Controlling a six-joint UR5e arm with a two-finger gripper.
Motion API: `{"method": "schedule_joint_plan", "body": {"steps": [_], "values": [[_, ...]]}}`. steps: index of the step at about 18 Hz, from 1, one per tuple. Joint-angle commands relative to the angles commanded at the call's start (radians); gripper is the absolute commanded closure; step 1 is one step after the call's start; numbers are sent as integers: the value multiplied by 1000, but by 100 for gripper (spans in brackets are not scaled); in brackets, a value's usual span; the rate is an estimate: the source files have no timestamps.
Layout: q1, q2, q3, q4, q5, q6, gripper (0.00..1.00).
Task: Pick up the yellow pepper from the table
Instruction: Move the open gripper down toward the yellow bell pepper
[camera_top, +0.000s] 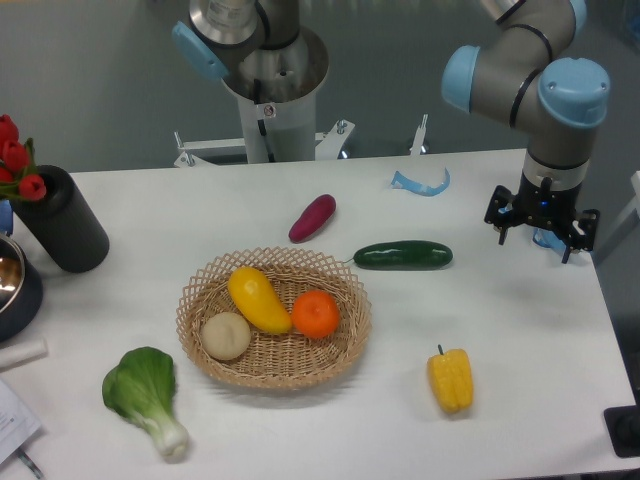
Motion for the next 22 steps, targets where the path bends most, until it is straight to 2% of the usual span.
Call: {"method": "schedule_joint_plan", "body": {"steps": [5,7,10,12,14,18,22], "values": [[-5,-3,-5,2,-12,-5,0],[-11,-12,-6,18,-40,-44,0],[-31,-52,14,38,-41,-245,0],[-63,-96,67,37,-43,-369,0],[-90,-135,84,41,-38,-469,0],[-123,-184,146,41,-46,-592,0],[-150,-199,178,31,-83,-728,0]]}}
